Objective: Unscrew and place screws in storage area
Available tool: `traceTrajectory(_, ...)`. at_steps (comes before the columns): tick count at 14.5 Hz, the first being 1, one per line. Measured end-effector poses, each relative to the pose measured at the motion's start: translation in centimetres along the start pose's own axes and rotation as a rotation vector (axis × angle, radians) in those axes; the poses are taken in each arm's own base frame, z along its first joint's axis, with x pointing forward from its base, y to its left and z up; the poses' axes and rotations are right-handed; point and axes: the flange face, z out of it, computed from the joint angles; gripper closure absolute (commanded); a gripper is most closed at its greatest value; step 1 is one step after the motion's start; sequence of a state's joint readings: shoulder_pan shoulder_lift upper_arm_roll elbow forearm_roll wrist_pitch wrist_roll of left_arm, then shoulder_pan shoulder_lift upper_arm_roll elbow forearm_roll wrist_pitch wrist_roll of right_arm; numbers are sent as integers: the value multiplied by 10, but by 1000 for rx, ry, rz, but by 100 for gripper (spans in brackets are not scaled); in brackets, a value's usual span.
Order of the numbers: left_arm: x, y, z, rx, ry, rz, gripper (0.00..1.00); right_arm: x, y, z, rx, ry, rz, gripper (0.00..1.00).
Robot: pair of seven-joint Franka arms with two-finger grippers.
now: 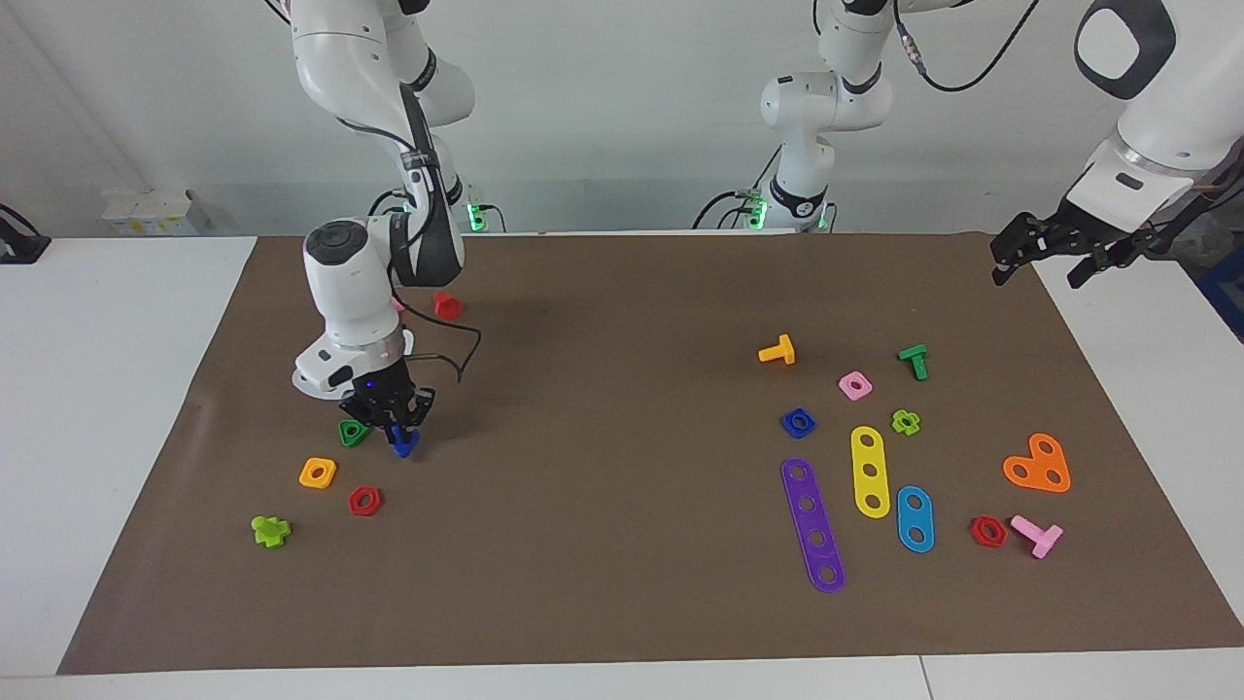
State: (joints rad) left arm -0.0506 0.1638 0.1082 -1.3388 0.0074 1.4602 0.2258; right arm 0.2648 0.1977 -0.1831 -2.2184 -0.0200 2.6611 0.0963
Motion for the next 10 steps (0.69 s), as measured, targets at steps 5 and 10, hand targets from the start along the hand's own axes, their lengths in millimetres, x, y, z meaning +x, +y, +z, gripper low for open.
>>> traceTrajectory(5, 1, 2, 0, 0, 2, 4, 0, -13, 7, 9, -2, -9, 11, 0)
traceTrajectory(10, 0, 21, -3, -12, -14, 12, 0, 19, 13, -29, -11, -93, 26, 0)
